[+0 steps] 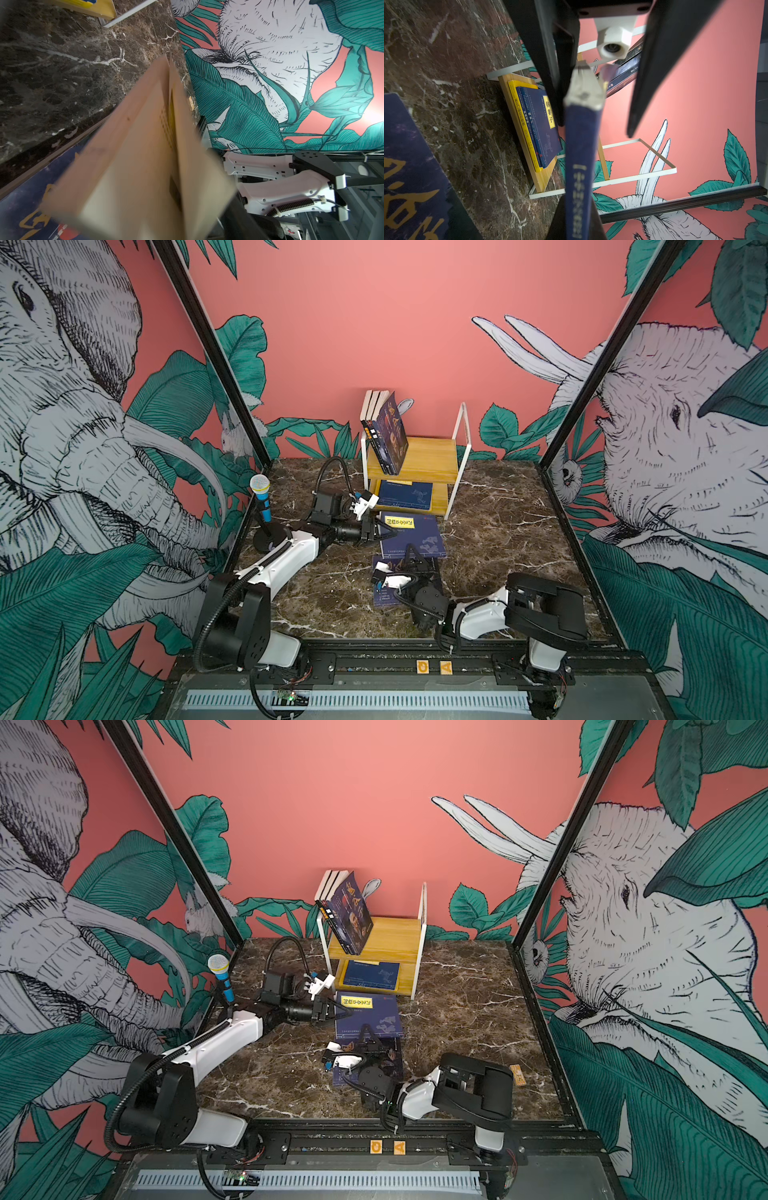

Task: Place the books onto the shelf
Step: 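Carry the blue book to the lower tier with the right gripper while the left withdraws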

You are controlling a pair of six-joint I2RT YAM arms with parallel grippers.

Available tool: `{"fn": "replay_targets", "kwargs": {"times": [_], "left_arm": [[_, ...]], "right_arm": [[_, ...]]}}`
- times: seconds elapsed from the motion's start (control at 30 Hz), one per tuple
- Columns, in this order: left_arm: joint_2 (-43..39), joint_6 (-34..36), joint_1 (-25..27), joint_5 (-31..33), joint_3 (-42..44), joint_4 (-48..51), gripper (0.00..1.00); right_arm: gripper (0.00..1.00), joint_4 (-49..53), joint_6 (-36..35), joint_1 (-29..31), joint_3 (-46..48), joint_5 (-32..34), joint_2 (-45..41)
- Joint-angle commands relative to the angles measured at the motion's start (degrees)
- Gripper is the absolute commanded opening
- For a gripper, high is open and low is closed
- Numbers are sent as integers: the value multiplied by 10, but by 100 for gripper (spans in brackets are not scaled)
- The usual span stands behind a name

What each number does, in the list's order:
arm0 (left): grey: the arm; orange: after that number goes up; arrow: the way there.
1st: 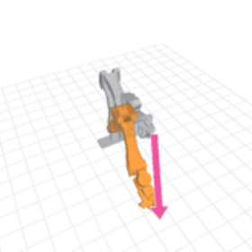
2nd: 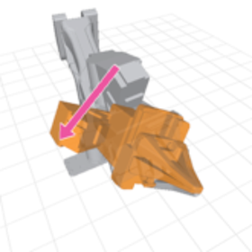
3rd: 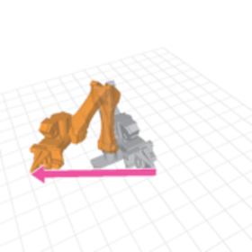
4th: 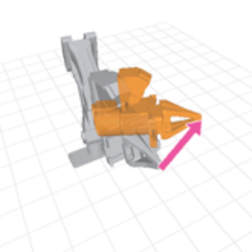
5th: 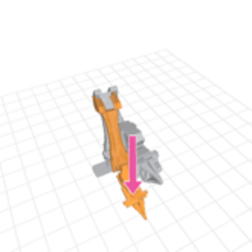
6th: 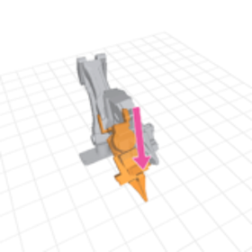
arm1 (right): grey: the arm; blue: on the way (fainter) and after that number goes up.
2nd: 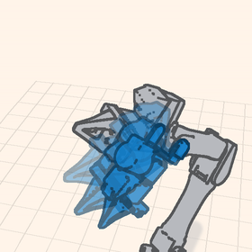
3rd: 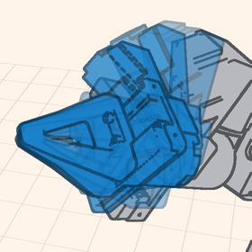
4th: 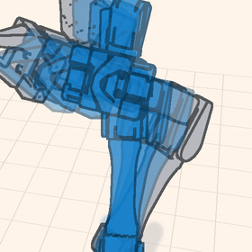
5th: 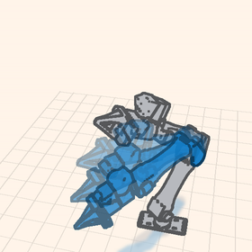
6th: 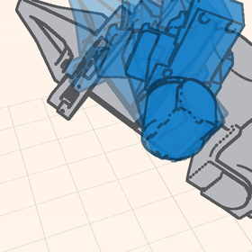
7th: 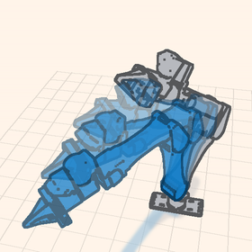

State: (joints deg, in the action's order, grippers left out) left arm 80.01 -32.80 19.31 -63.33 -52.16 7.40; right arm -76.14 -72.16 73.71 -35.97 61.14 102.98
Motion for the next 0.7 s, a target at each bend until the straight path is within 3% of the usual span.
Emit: {"fn": "replay_targets", "kwargs": {"times": [0.0,0.2,0.37,0.43,0.47,0.5,0.67], "left_arm": [[-50,80,-12,31,-16,61,72],[-138,95,-71,116,35,41,77],[-194,94,-128,129,45,66,80],[-216,100,-141,126,56,62,86],[-225,98,-150,116,62,54,96],[-234,95,-160,112,64,52,99],[-272,104,-211,140,68,63,99]], "right_arm": [[0,-47,0,-8,-23,25,20],[0,-47,4,-30,-51,26,58],[0,-47,-10,-52,-89,22,84],[0,-46,-21,-66,-108,16,101],[0,-46,-30,-74,-119,14,111],[0,-46,-38,-80,-129,11,122],[0,-46,-60,-114,-182,-6,156]]}}
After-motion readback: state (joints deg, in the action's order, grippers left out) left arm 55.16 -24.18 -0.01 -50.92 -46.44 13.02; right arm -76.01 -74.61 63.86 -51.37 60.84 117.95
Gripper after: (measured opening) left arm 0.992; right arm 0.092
